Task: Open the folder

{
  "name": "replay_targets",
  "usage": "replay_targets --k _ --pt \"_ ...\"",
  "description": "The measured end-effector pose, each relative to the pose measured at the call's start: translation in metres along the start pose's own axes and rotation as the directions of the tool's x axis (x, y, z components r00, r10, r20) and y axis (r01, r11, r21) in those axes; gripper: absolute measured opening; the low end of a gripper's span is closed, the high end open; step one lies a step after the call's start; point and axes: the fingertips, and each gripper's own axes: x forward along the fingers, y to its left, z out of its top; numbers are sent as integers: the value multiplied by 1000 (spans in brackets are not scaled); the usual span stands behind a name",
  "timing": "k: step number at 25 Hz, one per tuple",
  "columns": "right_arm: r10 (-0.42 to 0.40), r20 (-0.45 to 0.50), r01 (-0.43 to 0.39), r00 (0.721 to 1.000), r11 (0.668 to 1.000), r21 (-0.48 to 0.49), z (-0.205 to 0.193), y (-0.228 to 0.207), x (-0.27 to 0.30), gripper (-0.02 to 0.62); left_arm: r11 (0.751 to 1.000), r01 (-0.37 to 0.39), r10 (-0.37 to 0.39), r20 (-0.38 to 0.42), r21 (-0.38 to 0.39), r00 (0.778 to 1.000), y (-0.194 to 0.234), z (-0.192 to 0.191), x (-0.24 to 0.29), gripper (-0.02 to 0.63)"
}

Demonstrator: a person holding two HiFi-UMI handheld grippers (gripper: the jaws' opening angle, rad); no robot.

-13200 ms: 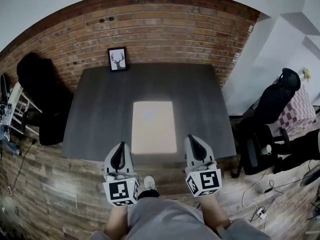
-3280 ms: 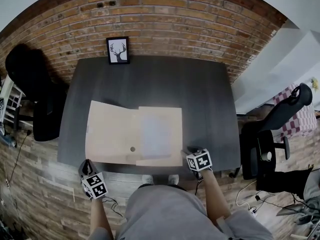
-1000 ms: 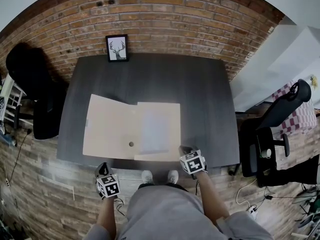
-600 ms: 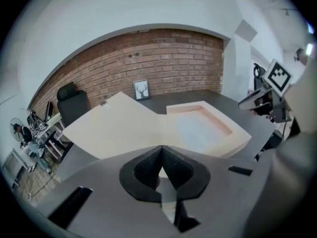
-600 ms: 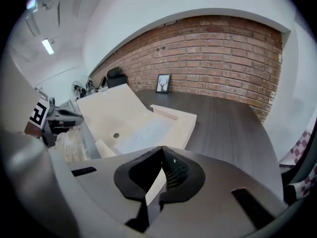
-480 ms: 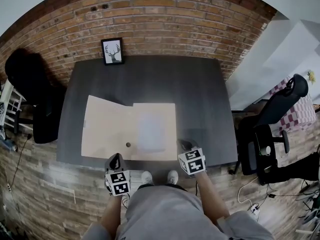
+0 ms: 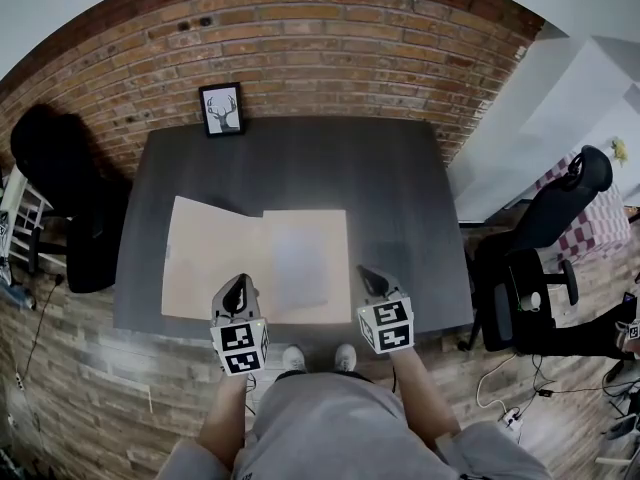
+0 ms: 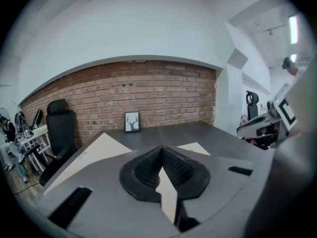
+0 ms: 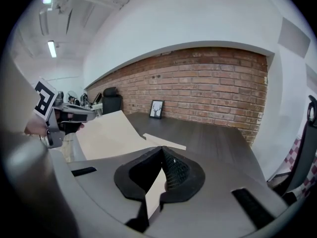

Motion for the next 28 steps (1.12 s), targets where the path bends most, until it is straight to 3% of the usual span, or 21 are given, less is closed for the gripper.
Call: replay_targets --k 5,13,28 --pt "-35 107 36 994 999 -10 37 -5 -15 0 998 60 -60 94 -4 994 -17 46 0 0" --pt "-76 254 80 964 997 -6 89 -9 -39 0 995 91 -95 223 27 970 -29 103 -7 0" --pt "-118 417 131 901 991 -2 151 -17 -77 0 992 119 -124 318 33 940 -41 152 -19 0"
